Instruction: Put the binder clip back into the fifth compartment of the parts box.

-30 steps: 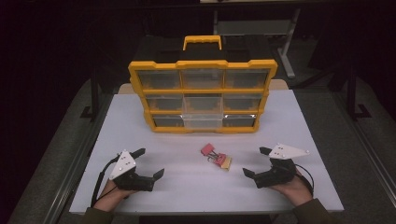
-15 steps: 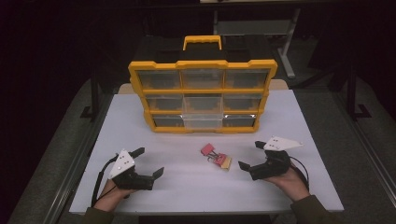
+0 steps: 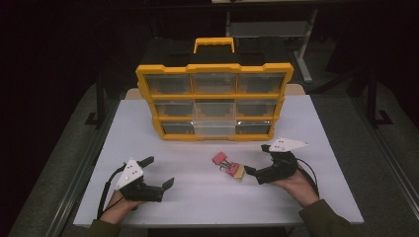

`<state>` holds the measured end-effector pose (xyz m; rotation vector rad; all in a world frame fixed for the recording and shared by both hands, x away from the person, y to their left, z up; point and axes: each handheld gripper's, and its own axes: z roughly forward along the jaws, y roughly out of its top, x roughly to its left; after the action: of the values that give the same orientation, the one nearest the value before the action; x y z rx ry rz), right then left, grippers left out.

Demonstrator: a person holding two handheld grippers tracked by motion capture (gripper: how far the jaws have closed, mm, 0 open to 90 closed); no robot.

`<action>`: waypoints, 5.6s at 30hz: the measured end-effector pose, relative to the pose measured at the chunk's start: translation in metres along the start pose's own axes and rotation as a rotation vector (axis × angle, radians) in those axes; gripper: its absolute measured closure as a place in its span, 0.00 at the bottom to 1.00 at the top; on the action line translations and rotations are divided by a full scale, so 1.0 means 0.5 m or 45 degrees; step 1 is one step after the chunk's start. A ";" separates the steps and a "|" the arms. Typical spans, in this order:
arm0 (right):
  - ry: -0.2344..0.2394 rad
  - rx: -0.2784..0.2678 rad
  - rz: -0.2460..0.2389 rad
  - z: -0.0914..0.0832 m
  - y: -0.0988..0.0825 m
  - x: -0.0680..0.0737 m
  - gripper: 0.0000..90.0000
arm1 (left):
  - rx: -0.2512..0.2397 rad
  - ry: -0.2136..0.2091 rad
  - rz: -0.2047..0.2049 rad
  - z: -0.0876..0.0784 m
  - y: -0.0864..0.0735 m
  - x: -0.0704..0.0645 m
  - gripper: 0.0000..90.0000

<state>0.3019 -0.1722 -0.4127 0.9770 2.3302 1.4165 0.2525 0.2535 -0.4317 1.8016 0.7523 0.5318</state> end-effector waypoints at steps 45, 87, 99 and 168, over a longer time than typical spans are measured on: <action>0.080 0.059 -0.022 0.150 0.061 0.013 0.22 | -0.012 -0.038 -0.011 0.004 0.001 -0.008 0.00; 0.021 0.265 -0.063 0.217 0.038 0.041 0.40 | -0.010 -0.048 0.006 0.004 0.003 -0.012 0.00; 0.019 0.282 -0.081 0.218 0.029 0.048 0.46 | 0.001 -0.051 0.010 0.002 0.004 -0.013 0.00; 0.210 0.247 -0.072 0.088 0.075 -0.022 0.54 | -0.037 -0.064 -0.010 0.003 0.001 -0.013 0.00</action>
<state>0.3485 -0.1375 -0.4042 0.8635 2.6346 1.3142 0.2491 0.2478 -0.4316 1.7776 0.7136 0.4882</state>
